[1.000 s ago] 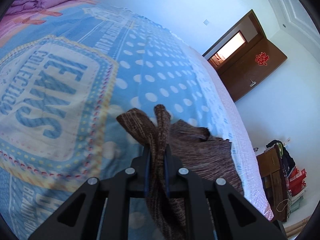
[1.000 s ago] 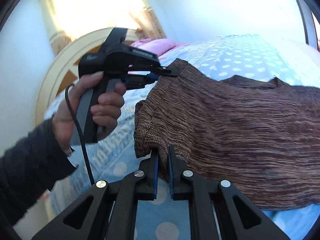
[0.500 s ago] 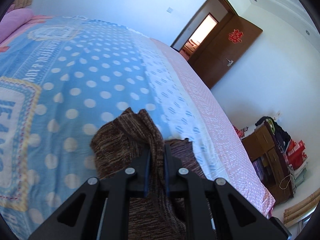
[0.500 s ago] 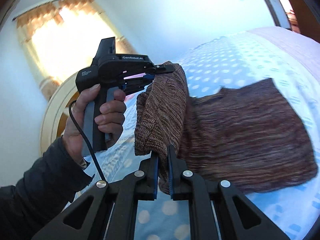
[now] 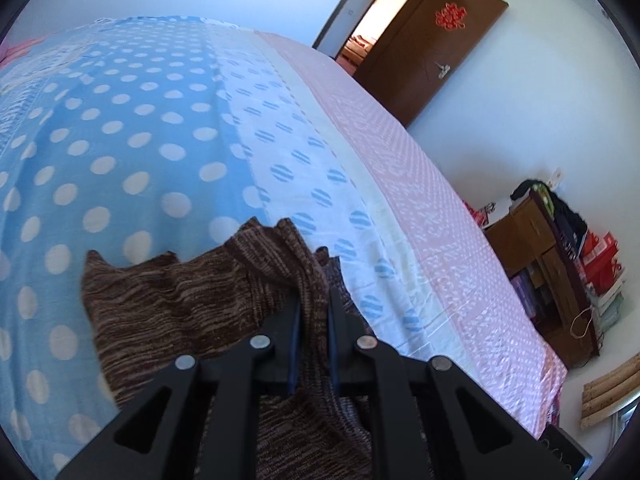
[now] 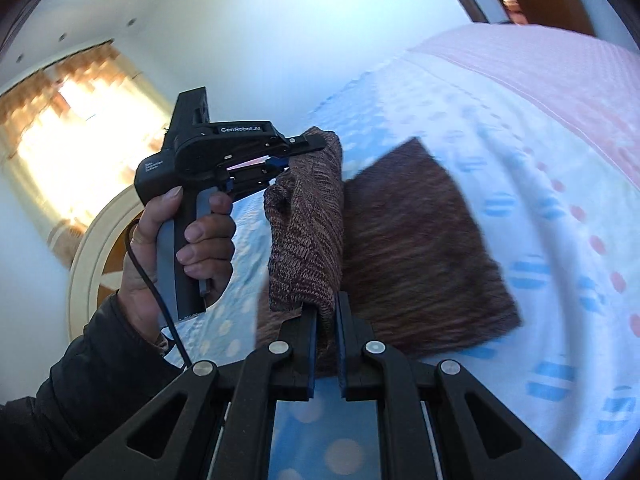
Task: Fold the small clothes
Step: 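Lift and fold the sweater over itself with both grippers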
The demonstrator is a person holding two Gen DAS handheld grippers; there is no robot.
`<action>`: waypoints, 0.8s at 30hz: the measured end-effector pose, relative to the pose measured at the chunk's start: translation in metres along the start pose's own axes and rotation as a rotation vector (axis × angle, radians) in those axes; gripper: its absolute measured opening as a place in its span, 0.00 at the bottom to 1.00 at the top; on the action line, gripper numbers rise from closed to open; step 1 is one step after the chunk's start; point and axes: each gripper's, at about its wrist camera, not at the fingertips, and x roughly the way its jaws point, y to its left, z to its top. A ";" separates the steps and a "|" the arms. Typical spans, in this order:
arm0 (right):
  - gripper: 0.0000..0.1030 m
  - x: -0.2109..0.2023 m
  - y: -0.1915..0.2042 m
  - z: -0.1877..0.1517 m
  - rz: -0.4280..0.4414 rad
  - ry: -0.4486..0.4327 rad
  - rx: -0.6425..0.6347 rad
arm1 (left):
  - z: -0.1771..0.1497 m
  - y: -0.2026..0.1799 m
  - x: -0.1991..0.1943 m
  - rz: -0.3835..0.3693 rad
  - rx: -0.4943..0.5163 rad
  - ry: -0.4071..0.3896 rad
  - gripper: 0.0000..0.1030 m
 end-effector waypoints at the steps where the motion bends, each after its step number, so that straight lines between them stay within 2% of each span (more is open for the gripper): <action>1: 0.07 -0.003 -0.005 -0.001 -0.004 0.003 0.017 | -0.001 -0.004 0.008 0.009 0.009 0.012 0.12; 6: 0.07 -0.003 -0.029 -0.006 -0.033 0.025 0.085 | -0.010 -0.010 0.037 0.030 0.013 0.048 0.12; 11: 0.05 -0.010 -0.041 -0.012 -0.052 0.033 0.135 | -0.014 -0.020 0.041 0.067 0.047 0.029 0.17; 13: 0.05 -0.010 -0.047 -0.012 -0.059 0.047 0.153 | -0.017 -0.027 0.030 0.087 0.076 -0.010 0.18; 15: 0.05 -0.016 -0.050 -0.014 -0.064 0.033 0.161 | -0.022 -0.032 0.013 0.100 0.116 -0.058 0.29; 16: 0.05 -0.021 -0.050 -0.016 -0.075 0.027 0.148 | -0.027 -0.033 0.003 0.123 0.133 -0.087 0.43; 17: 0.08 -0.026 -0.048 -0.016 -0.108 0.021 0.126 | -0.035 -0.033 -0.011 0.148 0.154 -0.125 0.54; 19: 0.20 -0.040 -0.044 -0.014 -0.165 -0.007 0.097 | -0.055 -0.030 -0.032 0.198 0.194 -0.174 0.58; 21: 0.47 -0.050 -0.041 -0.008 -0.189 -0.047 0.081 | -0.071 -0.021 -0.043 0.222 0.201 -0.189 0.58; 24: 0.50 -0.050 -0.029 0.021 -0.195 -0.073 0.030 | -0.098 -0.001 -0.050 0.254 0.158 -0.179 0.58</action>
